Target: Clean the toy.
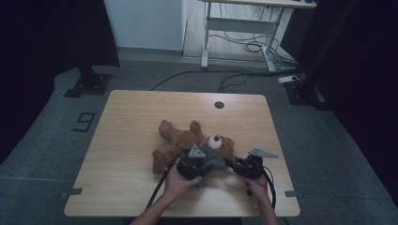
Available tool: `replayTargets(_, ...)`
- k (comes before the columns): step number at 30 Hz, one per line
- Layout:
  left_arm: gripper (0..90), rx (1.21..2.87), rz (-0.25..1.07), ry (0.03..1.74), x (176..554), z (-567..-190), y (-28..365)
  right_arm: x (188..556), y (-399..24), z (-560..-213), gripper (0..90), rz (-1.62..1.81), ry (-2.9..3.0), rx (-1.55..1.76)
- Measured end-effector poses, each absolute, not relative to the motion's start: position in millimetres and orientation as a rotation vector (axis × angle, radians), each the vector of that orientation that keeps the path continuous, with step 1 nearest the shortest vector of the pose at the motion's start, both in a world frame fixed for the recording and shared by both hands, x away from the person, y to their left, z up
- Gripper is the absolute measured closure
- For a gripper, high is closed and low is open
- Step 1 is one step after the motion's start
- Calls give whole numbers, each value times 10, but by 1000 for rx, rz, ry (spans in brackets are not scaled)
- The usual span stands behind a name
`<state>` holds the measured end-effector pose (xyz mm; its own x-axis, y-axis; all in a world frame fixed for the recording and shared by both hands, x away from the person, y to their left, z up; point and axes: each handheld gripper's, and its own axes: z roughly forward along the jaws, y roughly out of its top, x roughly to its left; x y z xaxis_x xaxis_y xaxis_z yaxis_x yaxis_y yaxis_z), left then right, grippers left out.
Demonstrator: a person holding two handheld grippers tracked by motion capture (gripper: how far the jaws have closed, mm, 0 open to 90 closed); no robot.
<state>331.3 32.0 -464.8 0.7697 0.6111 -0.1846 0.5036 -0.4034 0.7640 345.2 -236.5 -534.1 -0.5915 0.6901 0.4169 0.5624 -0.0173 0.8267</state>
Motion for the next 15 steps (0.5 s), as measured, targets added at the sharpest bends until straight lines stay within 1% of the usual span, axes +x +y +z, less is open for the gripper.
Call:
replayTargets(1,771,2082,155,831,3313,-4648,320,3452,-2365,-5341,603,1682,2118,1359)
replayTargets(4,769,2022,199,870,3465,-4410,483,3451,-2359,-5341,602,1671,2119,1345)
replayTargets(5,768,2013,222,893,3576,-4332,547,3451,-2359,-5342,602,1670,2120,1343)
replayTargets(6,768,2013,222,893,3576,-4332,547,3450,-2359,-5341,601,1668,2121,1345)
replayTargets(10,768,1996,255,951,3774,-4317,606,3450,-2355,-5342,600,1658,2126,1333)
replayTargets(15,771,2020,298,1001,3896,-4443,647,3448,-2366,-5344,592,1630,2147,1303)
